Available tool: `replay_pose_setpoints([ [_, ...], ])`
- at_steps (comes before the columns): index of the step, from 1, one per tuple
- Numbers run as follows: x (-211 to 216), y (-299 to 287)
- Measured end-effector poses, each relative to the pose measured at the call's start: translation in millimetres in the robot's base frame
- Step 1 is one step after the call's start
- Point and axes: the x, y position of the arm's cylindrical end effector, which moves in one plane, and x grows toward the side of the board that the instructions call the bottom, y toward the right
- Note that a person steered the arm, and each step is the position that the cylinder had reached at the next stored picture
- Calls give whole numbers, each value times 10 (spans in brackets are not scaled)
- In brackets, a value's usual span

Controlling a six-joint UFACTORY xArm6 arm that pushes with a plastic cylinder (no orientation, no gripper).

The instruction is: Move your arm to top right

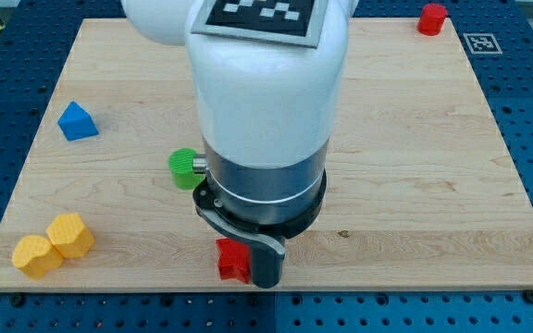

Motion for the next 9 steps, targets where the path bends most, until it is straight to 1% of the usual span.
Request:
replay_pose_setpoints([
  [1, 0, 32],
  [2, -180, 294],
  [4, -715, 1143],
  [5, -1314, 1317],
  [8, -3611, 1335],
  [9, -4268, 1605],
])
